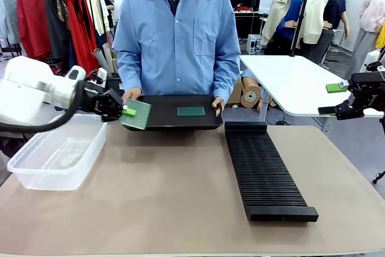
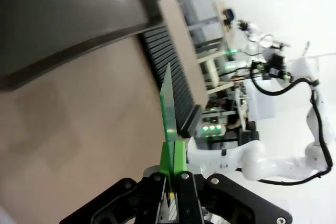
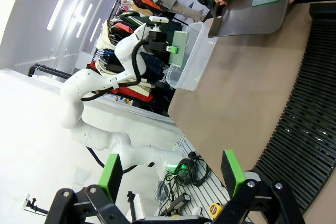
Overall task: Sort PCBs into racks and boxes based on the side picked up.
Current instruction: If the short side of the Blank PCB is picked up, insert it into the PCB Rack ; if the long side is picked up, place it in the Organizing box.
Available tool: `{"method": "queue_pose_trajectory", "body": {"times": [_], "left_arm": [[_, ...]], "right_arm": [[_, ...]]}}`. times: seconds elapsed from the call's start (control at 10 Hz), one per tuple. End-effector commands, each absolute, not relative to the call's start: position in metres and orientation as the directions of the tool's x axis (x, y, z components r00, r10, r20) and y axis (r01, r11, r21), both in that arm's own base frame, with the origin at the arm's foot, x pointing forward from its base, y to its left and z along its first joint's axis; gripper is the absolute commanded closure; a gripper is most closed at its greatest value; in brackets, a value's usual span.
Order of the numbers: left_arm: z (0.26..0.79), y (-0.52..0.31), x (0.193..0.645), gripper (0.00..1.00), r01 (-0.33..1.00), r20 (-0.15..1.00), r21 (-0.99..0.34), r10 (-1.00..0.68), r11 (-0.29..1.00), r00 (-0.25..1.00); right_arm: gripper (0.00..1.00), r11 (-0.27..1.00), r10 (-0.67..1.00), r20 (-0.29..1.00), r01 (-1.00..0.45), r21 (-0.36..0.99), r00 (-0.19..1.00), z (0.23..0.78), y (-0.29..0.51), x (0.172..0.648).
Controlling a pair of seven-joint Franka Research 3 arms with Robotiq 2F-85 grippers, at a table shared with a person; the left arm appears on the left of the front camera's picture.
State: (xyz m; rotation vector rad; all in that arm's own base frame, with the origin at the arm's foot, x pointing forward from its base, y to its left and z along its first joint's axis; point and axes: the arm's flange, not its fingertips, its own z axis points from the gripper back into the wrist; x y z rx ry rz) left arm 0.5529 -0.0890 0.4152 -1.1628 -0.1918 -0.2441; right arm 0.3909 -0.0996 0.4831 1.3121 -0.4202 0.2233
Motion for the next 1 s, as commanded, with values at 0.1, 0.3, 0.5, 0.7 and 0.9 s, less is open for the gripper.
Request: {"method": "queue_pose_trajectory", "body": {"times": [0.1, 0.3, 0.5, 0.7, 0.9], "left_arm": [[0.455, -0.048, 0.554, 1.0, 0.213, 0.16, -0.805, -0.142, 0.554, 0.977], [0.479, -0.023, 0.551, 1.0, 0.185, 0.104, -0.761, -0.165, 0.622, 0.981], [0.498, -0.005, 0.546, 1.0, 0.188, 0.088, -0.628, -0.172, 0.755, 0.981], [0.504, -0.001, 0.539, 1.0, 0.203, 0.073, -0.443, -0.191, 0.873, 0.979], [0.503, -0.002, 0.535, 1.0, 0.209, 0.077, -0.315, -0.194, 0.926, 0.978]], "right_arm": [[0.0, 0.244, -0.077, 0.425, -0.396, 0.885, 0.902, 0.485, -0.1, 0.391], [0.0, 0.244, -0.077, 0.425, -0.396, 0.885, 0.902, 0.485, -0.1, 0.391], [0.0, 0.244, -0.077, 0.425, -0.396, 0.885, 0.902, 0.485, -0.1, 0.391], [0.0, 0.244, -0.077, 0.425, -0.396, 0.885, 0.902, 0.485, -0.1, 0.391], [0.0, 0.244, -0.077, 0.425, -0.396, 0.885, 0.902, 0.485, -0.1, 0.391]]}}
